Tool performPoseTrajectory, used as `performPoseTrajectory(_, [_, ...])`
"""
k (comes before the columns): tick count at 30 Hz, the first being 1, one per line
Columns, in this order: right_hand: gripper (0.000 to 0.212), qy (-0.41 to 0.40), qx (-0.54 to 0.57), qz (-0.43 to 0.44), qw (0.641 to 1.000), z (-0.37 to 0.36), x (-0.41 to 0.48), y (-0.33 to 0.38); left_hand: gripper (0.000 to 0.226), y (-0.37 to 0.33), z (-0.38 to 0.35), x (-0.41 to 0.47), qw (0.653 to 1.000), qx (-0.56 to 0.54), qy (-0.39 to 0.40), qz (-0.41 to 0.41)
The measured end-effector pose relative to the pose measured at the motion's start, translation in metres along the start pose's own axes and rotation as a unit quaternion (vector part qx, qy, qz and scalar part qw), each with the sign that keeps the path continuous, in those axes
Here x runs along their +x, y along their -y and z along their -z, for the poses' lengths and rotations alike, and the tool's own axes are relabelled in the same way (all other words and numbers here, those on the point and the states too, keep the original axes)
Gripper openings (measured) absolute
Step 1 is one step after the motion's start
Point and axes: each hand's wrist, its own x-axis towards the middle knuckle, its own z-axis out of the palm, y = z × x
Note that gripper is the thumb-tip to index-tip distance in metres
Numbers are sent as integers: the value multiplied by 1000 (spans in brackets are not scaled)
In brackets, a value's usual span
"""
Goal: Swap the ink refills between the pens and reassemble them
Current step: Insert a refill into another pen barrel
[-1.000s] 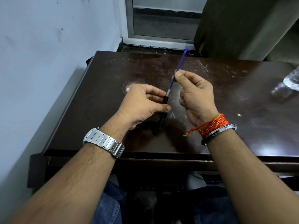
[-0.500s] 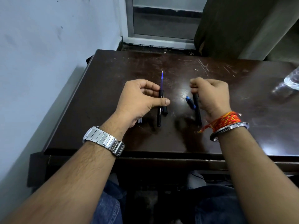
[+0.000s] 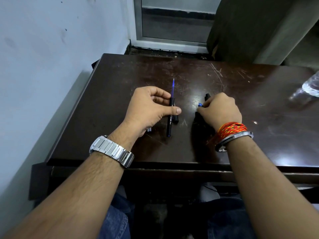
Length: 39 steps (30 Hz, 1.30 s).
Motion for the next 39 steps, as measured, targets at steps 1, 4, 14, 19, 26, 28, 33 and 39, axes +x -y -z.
performPoseTrajectory(1, [30,-1,-7,-1,1000,-1,0,1,40,0,0,0,1000,1,1,0])
performPoseTrajectory(4, [27,-3,-10,-4,1000,-1,-1,2,40,0,0,0,1000,5,3,-1])
performPoseTrajectory(14, [13,-10,379,59,923,-2,-2,15,41,6,-1,3,999,9,45,1])
performPoseTrajectory(19, [20,21,581,26,813,2,-6,25,43,7,-3,2,995,34,92,2])
performPoseTrajectory(26, [20,47,607,18,793,5,-11,30,43,7,-3,2,993,48,110,12])
performPoseTrajectory(28, [20,51,593,26,803,5,-13,30,43,6,-4,2,992,49,112,16])
performPoseTrajectory(33, [17,57,568,37,820,5,-15,31,43,6,-4,3,992,50,113,19])
performPoseTrajectory(39, [22,80,547,50,832,5,-17,32,42,7,-3,3,995,45,92,5])
